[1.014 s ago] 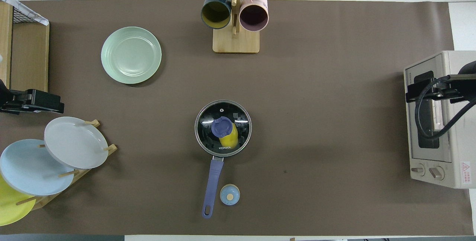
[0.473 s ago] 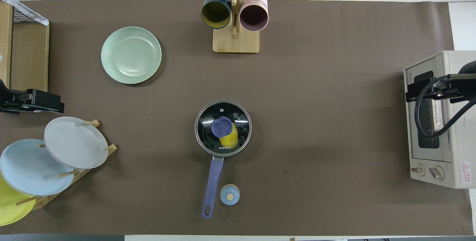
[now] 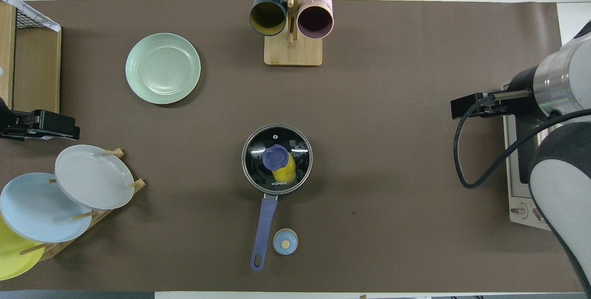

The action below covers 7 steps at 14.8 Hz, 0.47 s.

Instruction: Transfer potato from pot to plate

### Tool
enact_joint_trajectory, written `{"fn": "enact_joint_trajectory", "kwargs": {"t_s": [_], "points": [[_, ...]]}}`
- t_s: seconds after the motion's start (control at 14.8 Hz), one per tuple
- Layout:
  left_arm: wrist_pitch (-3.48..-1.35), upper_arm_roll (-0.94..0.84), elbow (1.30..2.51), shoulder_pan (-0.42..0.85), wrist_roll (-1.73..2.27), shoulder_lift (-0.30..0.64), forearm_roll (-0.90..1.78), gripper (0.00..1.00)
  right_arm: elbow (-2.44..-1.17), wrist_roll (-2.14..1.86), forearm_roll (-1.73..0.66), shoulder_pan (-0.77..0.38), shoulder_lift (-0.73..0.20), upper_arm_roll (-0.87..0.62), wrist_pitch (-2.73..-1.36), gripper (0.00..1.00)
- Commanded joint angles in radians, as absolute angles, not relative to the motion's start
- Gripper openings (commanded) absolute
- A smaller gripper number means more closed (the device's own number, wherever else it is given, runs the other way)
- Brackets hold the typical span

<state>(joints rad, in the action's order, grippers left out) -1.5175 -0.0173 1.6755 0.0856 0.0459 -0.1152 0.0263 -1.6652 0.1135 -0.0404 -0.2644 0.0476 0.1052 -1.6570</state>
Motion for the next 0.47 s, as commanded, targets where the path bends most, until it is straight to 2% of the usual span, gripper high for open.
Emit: {"fn": "enact_joint_trajectory", "kwargs": {"t_s": [0.0, 0.2, 0.34, 0.41], "points": [[-1.536, -0.021, 1.687, 0.083, 0.06, -0.124, 0.034, 1.0, -1.568, 0.217, -0.075, -0.311, -0.036, 0.072, -1.645, 1.0], [-1.536, -0.021, 1.687, 0.081, 0.06, -0.124, 0.034, 1.0, -1.36, 0.378, -0.054, -0.441, -0.231, 0.064, -1.586, 1.0], [-1.537, -0.021, 1.69, 0.083, 0.064, -0.126, 0.034, 1.0, -1.296, 0.502, -0.054, -0.532, -0.329, 0.064, -1.604, 1.0], [-1.536, -0.021, 1.69, 0.084, 0.066, -0.126, 0.034, 1.0, -1.289, 0.579, -0.052, -0.593, -0.368, 0.064, -1.655, 1.0]]}}
